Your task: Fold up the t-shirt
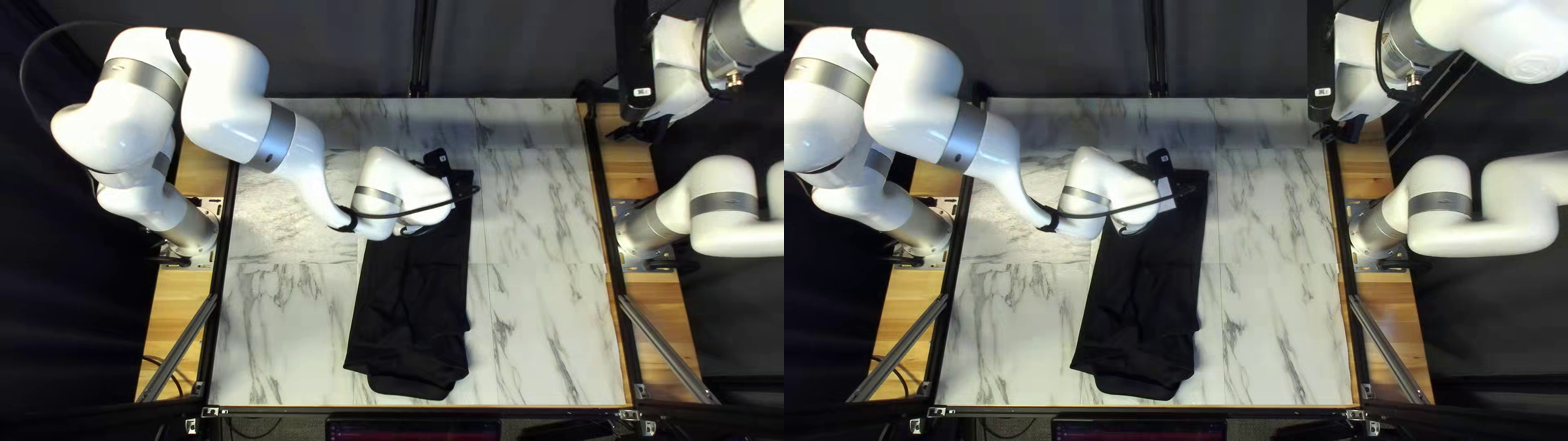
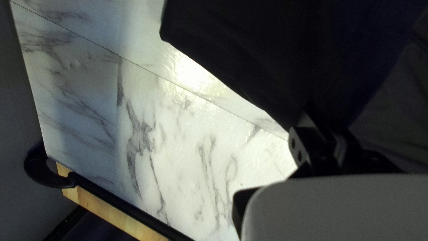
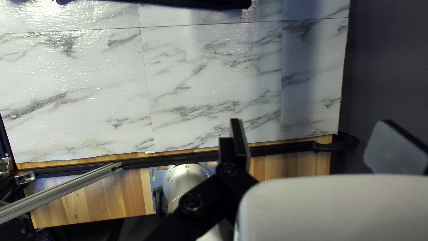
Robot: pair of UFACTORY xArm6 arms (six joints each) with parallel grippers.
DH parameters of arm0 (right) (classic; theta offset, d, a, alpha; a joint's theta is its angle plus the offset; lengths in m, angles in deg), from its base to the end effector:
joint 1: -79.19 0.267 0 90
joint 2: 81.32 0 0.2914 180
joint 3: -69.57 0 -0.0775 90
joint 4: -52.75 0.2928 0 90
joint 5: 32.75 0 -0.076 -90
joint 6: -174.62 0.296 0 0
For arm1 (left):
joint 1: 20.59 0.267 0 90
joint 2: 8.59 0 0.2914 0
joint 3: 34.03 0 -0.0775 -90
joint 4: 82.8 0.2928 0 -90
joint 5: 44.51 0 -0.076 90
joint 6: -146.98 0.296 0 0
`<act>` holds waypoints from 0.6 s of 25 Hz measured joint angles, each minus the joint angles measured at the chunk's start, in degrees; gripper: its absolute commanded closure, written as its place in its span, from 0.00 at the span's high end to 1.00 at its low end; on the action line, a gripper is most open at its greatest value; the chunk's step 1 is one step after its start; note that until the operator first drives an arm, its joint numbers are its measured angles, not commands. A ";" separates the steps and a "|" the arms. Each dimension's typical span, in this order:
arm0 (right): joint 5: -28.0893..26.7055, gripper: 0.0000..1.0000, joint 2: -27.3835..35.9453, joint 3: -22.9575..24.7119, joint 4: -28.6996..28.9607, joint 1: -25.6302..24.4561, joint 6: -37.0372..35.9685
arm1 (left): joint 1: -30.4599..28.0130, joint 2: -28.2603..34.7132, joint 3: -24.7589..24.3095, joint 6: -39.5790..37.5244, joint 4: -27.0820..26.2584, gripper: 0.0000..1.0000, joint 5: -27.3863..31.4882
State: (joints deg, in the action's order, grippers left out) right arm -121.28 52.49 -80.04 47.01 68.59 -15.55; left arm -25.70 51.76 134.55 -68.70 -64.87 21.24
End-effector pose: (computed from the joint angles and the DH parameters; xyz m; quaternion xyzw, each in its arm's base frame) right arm 0.2052 -0.0683 0.3555 0.9903 -0.0089 0.1183 0.0723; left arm 0.4154 0.0366 0.0897 -0.9648 -0.1765 0.0897 0.1733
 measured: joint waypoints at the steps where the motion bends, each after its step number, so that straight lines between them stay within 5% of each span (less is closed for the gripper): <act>1: 0.00 1.00 0.00 0.00 0.00 0.00 0.00 | -0.02 0.03 -0.04 0.01 0.00 0.15 0.09; 6: 0.00 1.00 0.00 0.00 0.00 0.00 0.00 | -0.85 -0.21 0.22 -0.22 -0.17 0.27 0.43; 8: 0.00 1.00 0.00 0.00 0.00 0.00 0.00 | -1.32 -0.92 0.35 -0.51 -0.39 0.43 -0.02; 9: 0.00 1.00 0.00 0.00 0.00 0.00 0.00 | -1.49 -1.38 0.45 -0.62 -0.50 0.86 -0.31; 10: 0.00 1.00 0.00 0.00 0.00 0.00 0.00 | -1.60 -1.87 0.62 -0.70 -0.61 1.00 -0.57; 15: 0.00 1.00 0.00 0.00 0.00 0.00 0.00 | -2.01 -3.53 1.45 -1.05 -0.64 1.00 -1.32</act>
State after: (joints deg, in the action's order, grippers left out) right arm -121.28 52.49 -80.04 47.01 68.59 -15.55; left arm -27.71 48.23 136.00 -69.74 -65.52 19.92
